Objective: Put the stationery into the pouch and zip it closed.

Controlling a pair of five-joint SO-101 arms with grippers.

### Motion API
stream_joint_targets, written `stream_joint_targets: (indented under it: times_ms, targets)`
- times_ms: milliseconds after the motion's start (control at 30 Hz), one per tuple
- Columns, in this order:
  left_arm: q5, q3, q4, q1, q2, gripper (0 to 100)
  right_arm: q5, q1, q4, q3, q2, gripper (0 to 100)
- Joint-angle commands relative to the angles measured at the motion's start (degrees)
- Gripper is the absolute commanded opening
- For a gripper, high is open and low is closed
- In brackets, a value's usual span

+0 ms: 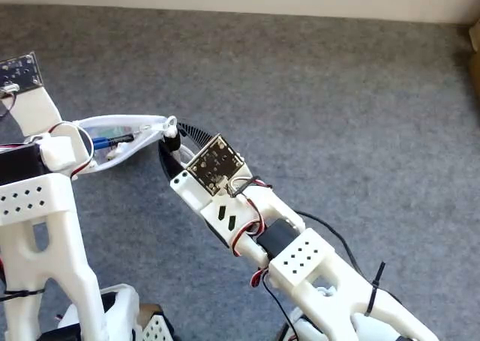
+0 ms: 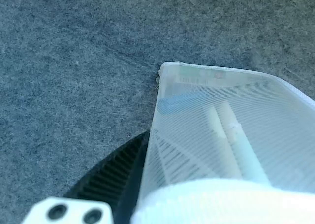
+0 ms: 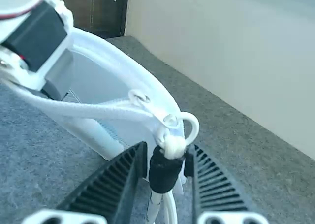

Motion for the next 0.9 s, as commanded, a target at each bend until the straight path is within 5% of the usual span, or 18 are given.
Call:
stream_joint_targets:
  times_ms: [0, 133, 467, 867]
  targets:
    - [-0.4, 1.8, -0.7, 1.5, 1.3, 1, -0.4, 0.6, -1.5, -3.6, 0.0, 10.1]
    - [-0.4, 1.8, -0.7, 1.5, 1.3, 1, 0.0, 0.7, -1.5, -3.6, -0.1, 0.2]
    - [-0.4, 1.7, -0.7, 1.5, 1.3, 1, 3.7, 2.9, -0.7, -3.1, -0.9, 0.6]
    - [-0.4, -2.4, -0.3, 1.4, 1.1, 1, 11.1, 1.3, 22.5, -1.4, -17.4, 0.6]
